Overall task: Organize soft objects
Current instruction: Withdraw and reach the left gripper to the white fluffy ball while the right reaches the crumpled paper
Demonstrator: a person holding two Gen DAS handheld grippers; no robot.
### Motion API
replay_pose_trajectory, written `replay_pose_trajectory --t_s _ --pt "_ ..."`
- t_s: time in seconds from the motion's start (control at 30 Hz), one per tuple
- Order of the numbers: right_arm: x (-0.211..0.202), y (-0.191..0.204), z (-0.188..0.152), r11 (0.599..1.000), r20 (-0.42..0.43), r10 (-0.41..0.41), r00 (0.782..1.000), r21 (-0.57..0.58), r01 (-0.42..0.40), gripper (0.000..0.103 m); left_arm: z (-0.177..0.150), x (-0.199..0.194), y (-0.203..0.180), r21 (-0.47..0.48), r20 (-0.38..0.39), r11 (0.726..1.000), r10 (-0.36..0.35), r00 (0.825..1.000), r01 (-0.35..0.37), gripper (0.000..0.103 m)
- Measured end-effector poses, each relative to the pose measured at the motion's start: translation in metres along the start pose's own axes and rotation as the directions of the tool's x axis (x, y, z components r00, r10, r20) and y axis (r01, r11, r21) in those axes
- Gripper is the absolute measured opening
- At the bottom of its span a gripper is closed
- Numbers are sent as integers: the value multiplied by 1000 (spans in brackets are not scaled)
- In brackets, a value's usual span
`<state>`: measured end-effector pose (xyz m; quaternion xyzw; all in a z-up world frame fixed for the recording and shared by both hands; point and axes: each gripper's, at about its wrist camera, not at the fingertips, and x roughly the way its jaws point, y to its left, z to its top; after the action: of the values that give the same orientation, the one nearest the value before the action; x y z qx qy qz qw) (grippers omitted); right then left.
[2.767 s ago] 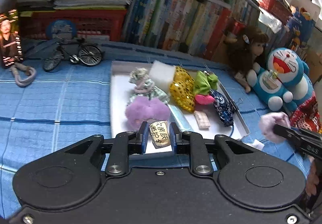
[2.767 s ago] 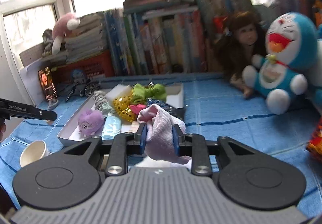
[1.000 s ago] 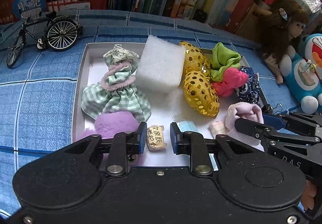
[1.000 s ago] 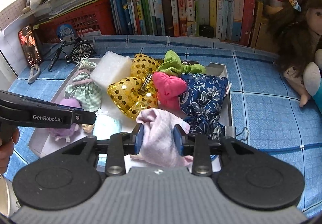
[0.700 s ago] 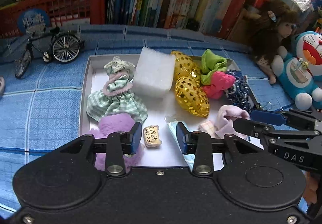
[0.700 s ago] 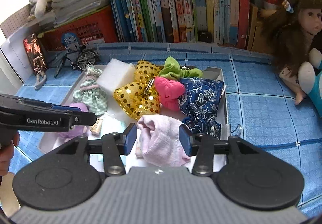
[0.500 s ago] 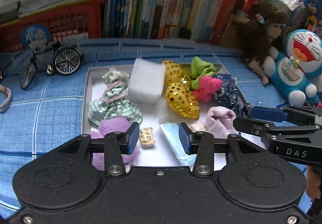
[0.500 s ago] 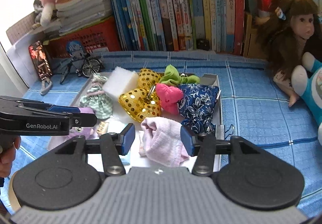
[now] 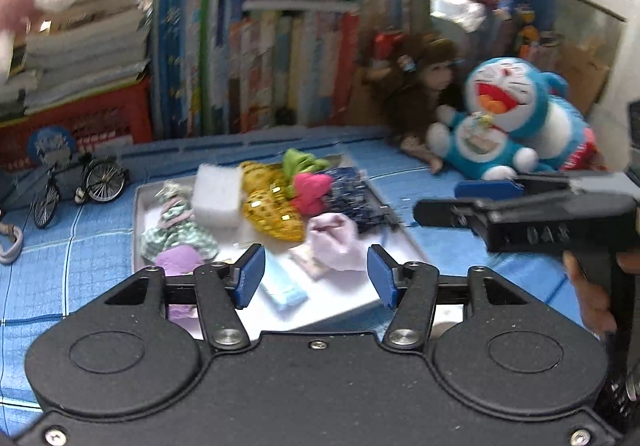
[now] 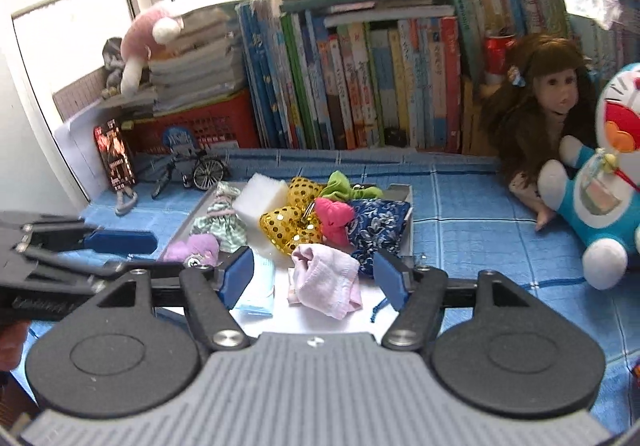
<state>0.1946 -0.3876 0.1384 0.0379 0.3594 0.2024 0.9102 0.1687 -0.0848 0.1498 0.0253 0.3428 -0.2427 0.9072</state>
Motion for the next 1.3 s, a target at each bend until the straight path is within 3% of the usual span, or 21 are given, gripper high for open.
replay_pose_trajectory --t_s 0.23,0.53,0.87,0.93,1.07,1.2,1.3 --pt "-32 -22 -3 995 4 -27 1000 98 26 82 -33 -44 -33 59 103 997 -54 993 48 55" --pt "-34 -42 -29 982 -63 -47 997 179 58 84 -92 -78 -83 144 217 987 -108 970 77 54" --pt "-27 -67 -54 966 -135 -51 990 243 83 84 -154 -74 -138 129 285 986 -135 949 102 35" --pt "-23 -70 -57 963 -146 -42 988 256 79 83 -166 -64 -152 119 290 990 -111 950 79 32" --pt "-16 -77 -61 955 -168 -23 986 289 72 78 -184 -36 -181 50 325 998 14 946 -32 32" --pt "-5 -83 -62 948 -211 3 978 311 64 71 -190 -2 -203 -43 342 985 174 923 -170 32" --pt "4 -87 -61 949 -246 5 969 306 73 70 -189 17 -213 -96 330 966 257 908 -238 32"
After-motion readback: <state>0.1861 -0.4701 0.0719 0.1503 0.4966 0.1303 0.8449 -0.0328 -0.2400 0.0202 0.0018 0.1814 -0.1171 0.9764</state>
